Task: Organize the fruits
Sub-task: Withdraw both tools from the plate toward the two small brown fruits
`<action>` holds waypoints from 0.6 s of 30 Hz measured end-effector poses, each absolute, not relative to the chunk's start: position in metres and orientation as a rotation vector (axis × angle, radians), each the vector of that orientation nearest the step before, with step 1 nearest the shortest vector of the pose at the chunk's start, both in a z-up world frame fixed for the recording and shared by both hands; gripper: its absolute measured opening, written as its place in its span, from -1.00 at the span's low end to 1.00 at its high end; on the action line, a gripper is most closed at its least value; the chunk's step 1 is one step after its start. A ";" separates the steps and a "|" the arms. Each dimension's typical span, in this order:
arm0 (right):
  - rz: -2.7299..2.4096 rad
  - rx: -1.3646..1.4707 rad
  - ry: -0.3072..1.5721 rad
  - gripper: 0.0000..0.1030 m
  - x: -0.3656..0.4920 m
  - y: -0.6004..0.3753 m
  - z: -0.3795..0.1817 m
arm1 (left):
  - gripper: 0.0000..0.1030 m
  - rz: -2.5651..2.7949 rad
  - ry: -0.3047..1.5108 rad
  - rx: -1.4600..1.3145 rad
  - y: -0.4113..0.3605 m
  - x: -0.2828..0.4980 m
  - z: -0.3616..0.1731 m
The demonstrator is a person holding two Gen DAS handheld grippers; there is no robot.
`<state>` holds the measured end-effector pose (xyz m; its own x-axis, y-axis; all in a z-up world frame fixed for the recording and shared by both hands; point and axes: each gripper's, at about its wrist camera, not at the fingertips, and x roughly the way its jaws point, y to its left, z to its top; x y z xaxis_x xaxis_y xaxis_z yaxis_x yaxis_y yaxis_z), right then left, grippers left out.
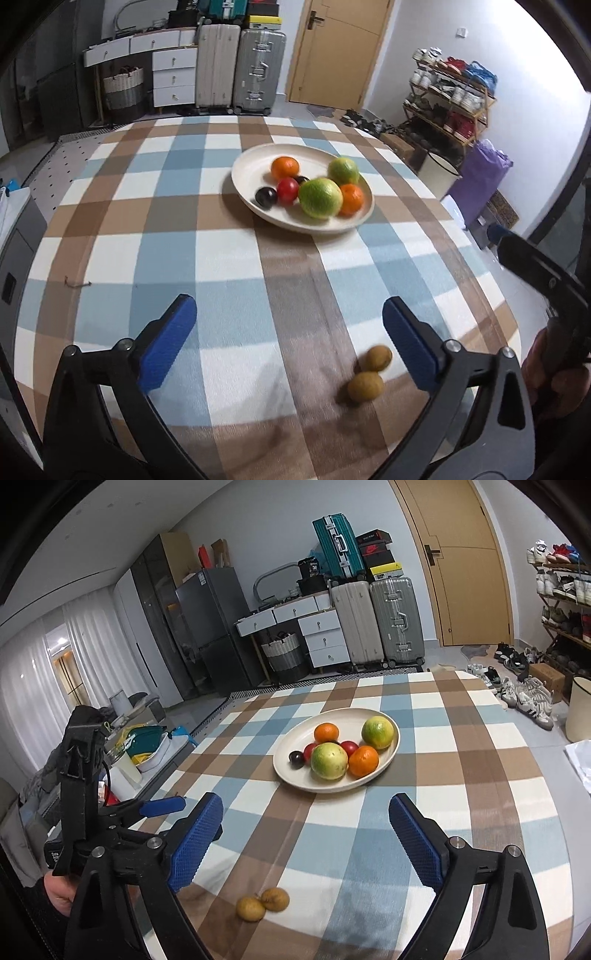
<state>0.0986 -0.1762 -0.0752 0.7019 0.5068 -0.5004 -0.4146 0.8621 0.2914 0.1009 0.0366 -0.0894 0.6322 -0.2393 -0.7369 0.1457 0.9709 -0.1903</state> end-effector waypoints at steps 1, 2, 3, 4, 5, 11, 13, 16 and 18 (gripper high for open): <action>0.517 0.161 0.602 0.81 0.096 -0.176 -0.075 | 0.98 -0.234 0.866 -0.112 0.035 0.099 -0.092; 0.515 0.160 0.602 0.81 0.093 -0.176 -0.076 | 0.98 -0.258 0.882 -0.103 0.031 0.096 -0.095; 0.511 0.163 0.602 0.81 0.093 -0.176 -0.076 | 0.98 -0.270 0.897 -0.091 0.028 0.094 -0.098; 0.507 0.167 0.602 0.81 0.091 -0.177 -0.076 | 0.98 -0.282 0.912 -0.078 0.024 0.092 -0.103; 0.507 0.172 0.602 0.81 0.088 -0.178 -0.077 | 0.98 -0.295 0.930 -0.067 0.019 0.090 -0.108; 0.494 0.176 0.612 0.81 0.076 -0.182 -0.079 | 0.98 -0.346 0.973 -0.047 0.001 0.079 -0.127; 0.493 0.172 0.619 0.81 0.074 -0.183 -0.080 | 0.98 -0.355 0.979 -0.040 -0.002 0.077 -0.131; 0.488 0.172 0.628 0.81 0.073 -0.184 -0.082 | 0.97 -0.365 1.001 -0.032 -0.008 0.075 -0.136; 0.487 0.173 0.634 0.81 0.073 -0.184 -0.084 | 0.97 -0.365 1.006 -0.020 -0.011 0.075 -0.138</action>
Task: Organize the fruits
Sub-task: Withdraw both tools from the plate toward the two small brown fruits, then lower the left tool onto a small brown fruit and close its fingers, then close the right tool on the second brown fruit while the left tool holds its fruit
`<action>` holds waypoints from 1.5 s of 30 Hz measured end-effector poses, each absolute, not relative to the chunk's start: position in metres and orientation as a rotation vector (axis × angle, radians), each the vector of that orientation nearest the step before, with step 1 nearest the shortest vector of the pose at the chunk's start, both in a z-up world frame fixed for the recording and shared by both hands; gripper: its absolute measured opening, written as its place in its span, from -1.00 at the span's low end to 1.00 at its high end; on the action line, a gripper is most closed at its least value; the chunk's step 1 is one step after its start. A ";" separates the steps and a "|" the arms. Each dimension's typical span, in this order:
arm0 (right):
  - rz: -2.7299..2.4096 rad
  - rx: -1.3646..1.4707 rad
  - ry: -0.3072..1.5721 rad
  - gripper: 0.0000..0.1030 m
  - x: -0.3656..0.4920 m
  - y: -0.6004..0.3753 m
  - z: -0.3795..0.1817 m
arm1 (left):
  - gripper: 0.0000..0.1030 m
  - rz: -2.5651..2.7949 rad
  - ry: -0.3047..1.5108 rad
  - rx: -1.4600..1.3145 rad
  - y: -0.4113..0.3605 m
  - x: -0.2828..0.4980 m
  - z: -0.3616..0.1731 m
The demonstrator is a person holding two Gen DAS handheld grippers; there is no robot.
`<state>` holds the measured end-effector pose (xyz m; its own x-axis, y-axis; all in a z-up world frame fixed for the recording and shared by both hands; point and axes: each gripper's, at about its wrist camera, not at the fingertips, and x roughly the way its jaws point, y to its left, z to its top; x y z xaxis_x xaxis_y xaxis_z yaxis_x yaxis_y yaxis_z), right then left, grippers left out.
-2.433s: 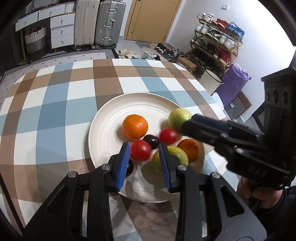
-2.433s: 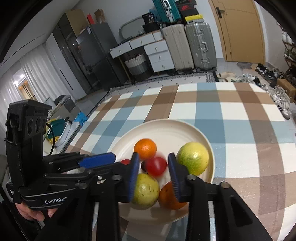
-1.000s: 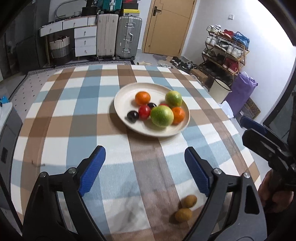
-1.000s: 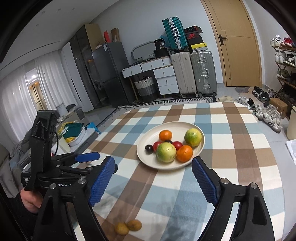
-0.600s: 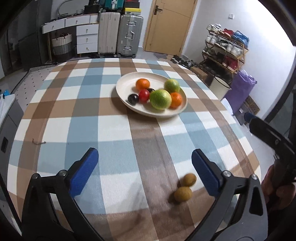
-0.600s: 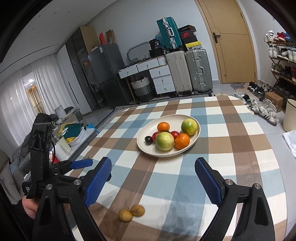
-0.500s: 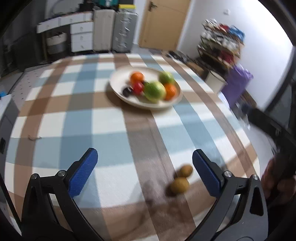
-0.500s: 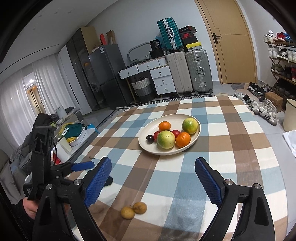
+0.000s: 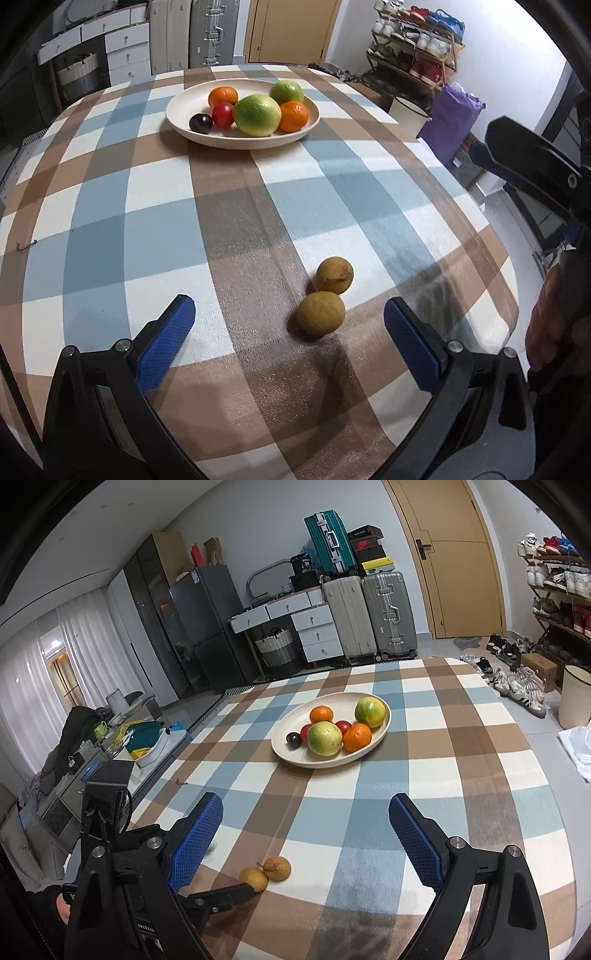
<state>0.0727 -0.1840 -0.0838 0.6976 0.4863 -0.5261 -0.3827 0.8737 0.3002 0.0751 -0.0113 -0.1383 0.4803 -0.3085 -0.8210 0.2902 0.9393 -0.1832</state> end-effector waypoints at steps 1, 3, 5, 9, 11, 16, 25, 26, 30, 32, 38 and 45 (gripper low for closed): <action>0.486 0.172 0.635 0.81 0.072 -0.184 -0.084 | 0.97 -0.366 1.005 -0.018 -0.012 0.075 -0.139; 0.485 0.171 0.639 0.81 0.072 -0.184 -0.086 | 0.96 -0.374 1.009 -0.020 -0.013 0.076 -0.140; 0.484 0.172 0.644 0.81 0.072 -0.186 -0.087 | 0.84 -0.385 1.017 -0.027 -0.013 0.077 -0.141; 0.480 0.175 0.650 0.81 0.072 -0.188 -0.090 | 0.53 -0.421 1.053 -0.033 -0.014 0.078 -0.146; 0.479 0.177 0.652 0.81 0.074 -0.189 -0.091 | 0.11 -0.453 1.076 -0.036 -0.016 0.078 -0.148; 0.475 0.180 0.654 0.81 0.074 -0.191 -0.092 | -0.50 -0.538 1.077 -0.027 -0.020 0.073 -0.148; 0.471 0.177 0.676 0.81 0.073 -0.192 -0.100 | -0.50 -0.540 1.035 -0.039 -0.013 0.067 -0.141; 0.471 0.177 0.679 0.81 0.074 -0.191 -0.100 | -0.50 -0.536 1.028 -0.040 -0.011 0.066 -0.139; 0.477 0.171 0.702 0.81 0.076 -0.189 -0.106 | -0.50 -0.511 1.001 -0.051 -0.001 0.066 -0.131; 0.485 0.166 0.726 0.81 0.077 -0.187 -0.112 | -0.50 -0.498 0.990 -0.063 0.006 0.066 -0.127; 0.501 0.141 0.810 0.81 0.077 -0.177 -0.135 | -0.50 -0.480 0.975 -0.120 0.026 0.063 -0.117; 0.505 0.115 0.858 0.81 0.082 -0.164 -0.151 | -0.50 -0.437 0.939 -0.176 0.048 0.059 -0.108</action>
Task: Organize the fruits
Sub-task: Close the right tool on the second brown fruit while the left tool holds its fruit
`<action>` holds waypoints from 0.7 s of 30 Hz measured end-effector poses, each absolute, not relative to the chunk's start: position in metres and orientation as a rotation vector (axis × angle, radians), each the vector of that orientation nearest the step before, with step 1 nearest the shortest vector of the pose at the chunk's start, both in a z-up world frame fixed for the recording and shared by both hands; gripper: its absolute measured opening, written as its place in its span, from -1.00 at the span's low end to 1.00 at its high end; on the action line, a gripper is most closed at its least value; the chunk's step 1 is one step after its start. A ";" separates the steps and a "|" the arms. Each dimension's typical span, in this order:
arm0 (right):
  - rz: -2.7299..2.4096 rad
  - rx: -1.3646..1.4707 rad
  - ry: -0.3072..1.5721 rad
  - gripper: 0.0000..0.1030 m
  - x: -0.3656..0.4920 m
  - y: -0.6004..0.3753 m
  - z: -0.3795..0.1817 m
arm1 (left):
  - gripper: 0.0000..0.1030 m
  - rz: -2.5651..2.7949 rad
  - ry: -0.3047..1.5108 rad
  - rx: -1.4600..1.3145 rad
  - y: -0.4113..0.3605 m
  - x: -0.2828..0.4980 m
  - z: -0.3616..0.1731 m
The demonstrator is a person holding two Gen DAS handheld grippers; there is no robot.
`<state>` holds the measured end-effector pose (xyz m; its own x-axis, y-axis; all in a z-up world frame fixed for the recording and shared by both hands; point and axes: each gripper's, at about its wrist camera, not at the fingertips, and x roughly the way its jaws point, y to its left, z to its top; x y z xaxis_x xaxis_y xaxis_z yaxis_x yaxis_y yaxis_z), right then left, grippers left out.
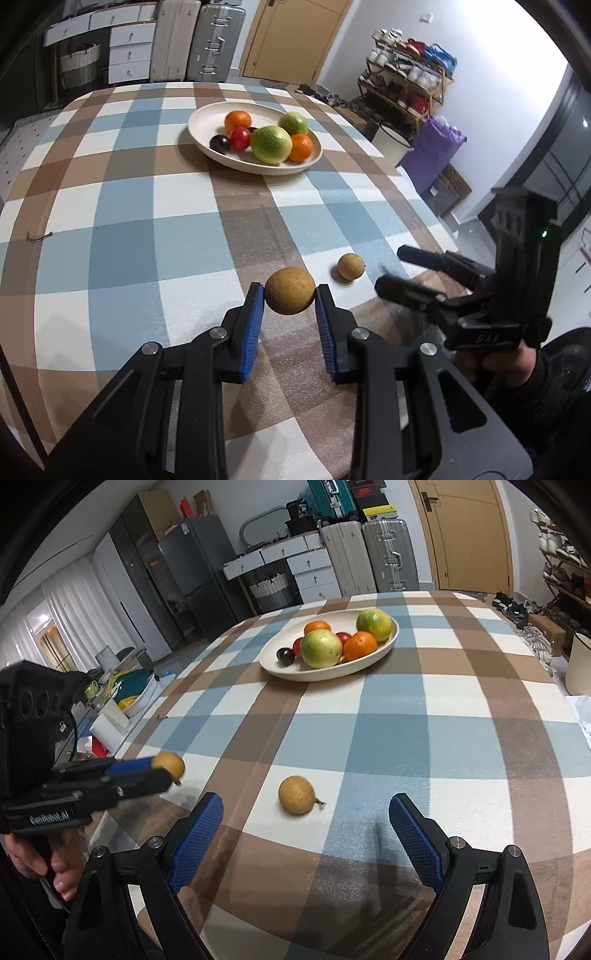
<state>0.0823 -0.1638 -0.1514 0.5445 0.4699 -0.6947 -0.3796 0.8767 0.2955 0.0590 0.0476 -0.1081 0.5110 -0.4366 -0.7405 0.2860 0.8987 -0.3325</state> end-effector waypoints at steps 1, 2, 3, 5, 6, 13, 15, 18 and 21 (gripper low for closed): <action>0.509 0.110 0.862 0.81 0.083 -0.161 -0.153 | -0.50 -0.432 0.934 -0.178 0.050 0.058 -0.107; 0.514 0.104 0.866 0.81 0.084 -0.159 -0.154 | -0.50 -0.427 0.930 -0.178 0.052 0.057 -0.106; 0.515 0.100 0.870 0.81 0.085 -0.156 -0.155 | -0.50 -0.426 0.930 -0.179 0.054 0.057 -0.106; 0.517 0.092 0.879 0.78 0.088 -0.152 -0.158 | -0.50 -0.423 0.926 -0.184 0.056 0.056 -0.105; 0.518 0.090 0.883 0.75 0.090 -0.150 -0.158 | -0.50 -0.421 0.926 -0.183 0.057 0.056 -0.106; 0.532 0.047 0.906 0.40 0.097 -0.137 -0.163 | -0.50 -0.406 0.930 -0.201 0.065 0.058 -0.109; 0.530 0.035 0.911 0.33 0.097 -0.134 -0.164 | -0.50 -0.403 0.934 -0.205 0.067 0.060 -0.111; 0.525 0.017 0.916 0.05 0.098 -0.132 -0.166 | -0.50 -0.397 0.937 -0.210 0.070 0.063 -0.113; 0.511 -0.039 0.906 -0.30 0.097 -0.127 -0.168 | -0.50 -0.379 0.933 -0.208 0.072 0.065 -0.112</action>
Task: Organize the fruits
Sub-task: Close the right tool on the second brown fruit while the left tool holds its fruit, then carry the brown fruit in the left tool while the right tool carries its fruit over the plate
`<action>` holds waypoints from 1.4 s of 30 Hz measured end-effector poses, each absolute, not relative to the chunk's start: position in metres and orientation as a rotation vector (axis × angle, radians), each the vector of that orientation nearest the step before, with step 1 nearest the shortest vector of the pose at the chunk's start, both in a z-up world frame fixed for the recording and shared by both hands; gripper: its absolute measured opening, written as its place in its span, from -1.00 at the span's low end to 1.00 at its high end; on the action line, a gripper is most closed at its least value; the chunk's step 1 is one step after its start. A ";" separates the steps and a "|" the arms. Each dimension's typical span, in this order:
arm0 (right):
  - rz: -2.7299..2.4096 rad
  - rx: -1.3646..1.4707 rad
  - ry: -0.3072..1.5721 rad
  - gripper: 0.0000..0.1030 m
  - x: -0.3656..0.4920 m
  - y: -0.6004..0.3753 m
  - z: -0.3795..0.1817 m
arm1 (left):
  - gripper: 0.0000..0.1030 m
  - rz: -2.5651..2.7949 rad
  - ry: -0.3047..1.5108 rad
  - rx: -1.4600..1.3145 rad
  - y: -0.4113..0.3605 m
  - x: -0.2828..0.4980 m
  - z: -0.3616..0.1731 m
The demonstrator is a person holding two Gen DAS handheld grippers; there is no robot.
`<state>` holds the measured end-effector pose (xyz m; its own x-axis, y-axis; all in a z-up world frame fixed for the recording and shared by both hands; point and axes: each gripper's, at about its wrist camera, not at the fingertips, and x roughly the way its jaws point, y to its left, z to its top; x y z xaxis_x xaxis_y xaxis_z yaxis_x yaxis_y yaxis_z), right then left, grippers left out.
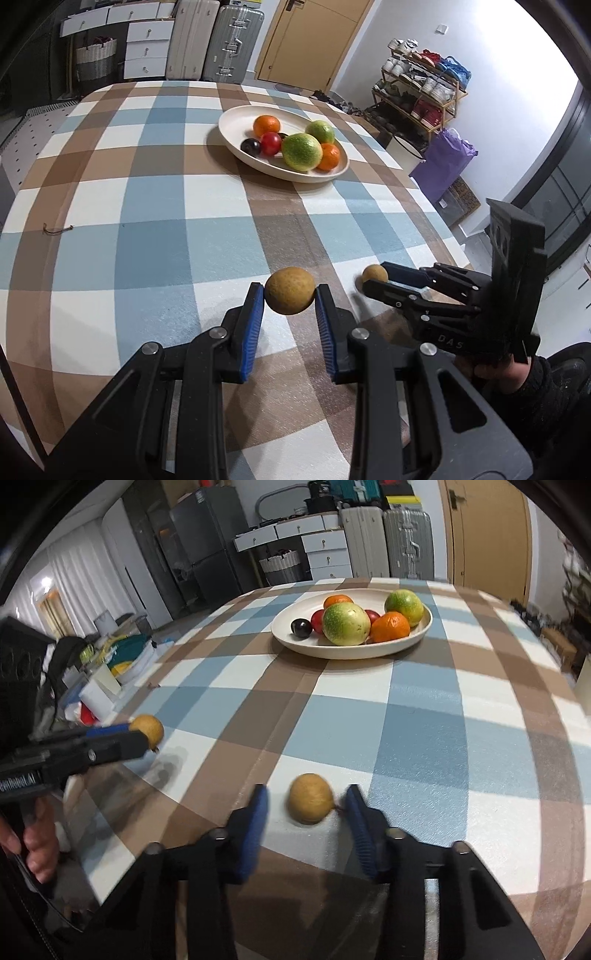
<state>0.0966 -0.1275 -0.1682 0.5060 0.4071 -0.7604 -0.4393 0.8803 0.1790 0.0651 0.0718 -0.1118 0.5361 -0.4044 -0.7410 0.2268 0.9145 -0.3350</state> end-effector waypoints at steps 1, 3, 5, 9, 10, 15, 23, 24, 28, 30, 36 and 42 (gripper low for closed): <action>0.507 -0.056 0.902 -0.38 0.096 -0.127 -0.168 | -0.50 -0.373 0.932 -0.210 0.073 0.066 -0.112; 0.513 -0.057 0.899 -0.40 0.098 -0.127 -0.169 | -0.50 -0.362 0.935 -0.209 0.073 0.069 -0.112; 0.524 -0.032 0.900 -0.45 0.100 -0.130 -0.169 | -0.50 -0.351 0.935 -0.210 0.074 0.073 -0.112; 0.529 -0.013 0.880 -0.45 0.105 -0.132 -0.163 | -0.50 -0.342 0.938 -0.207 0.074 0.082 -0.111; 0.534 -0.006 0.877 -0.45 0.107 -0.133 -0.161 | -0.50 -0.342 0.939 -0.210 0.074 0.085 -0.111; 0.547 0.019 0.853 -0.45 0.117 -0.134 -0.151 | -0.50 -0.344 0.941 -0.216 0.070 0.099 -0.111; 0.576 0.108 0.854 -0.45 0.136 -0.142 -0.149 | -0.50 -0.350 0.952 -0.210 0.062 0.124 -0.110; 0.578 0.116 0.852 -0.45 0.139 -0.143 -0.148 | -0.50 -0.349 0.950 -0.210 0.061 0.127 -0.109; 0.589 0.141 0.840 -0.45 0.151 -0.148 -0.143 | -0.50 -0.353 0.944 -0.214 0.062 0.139 -0.103; 0.597 0.152 0.833 -0.45 0.156 -0.150 -0.140 | -0.50 -0.349 0.934 -0.222 0.064 0.146 -0.099; 0.618 0.138 0.809 -0.45 0.177 -0.149 -0.130 | -0.50 -0.354 0.919 -0.227 0.064 0.171 -0.088; 0.636 0.142 0.769 -0.45 0.201 -0.146 -0.114 | -0.50 -0.357 0.908 -0.213 0.061 0.201 -0.079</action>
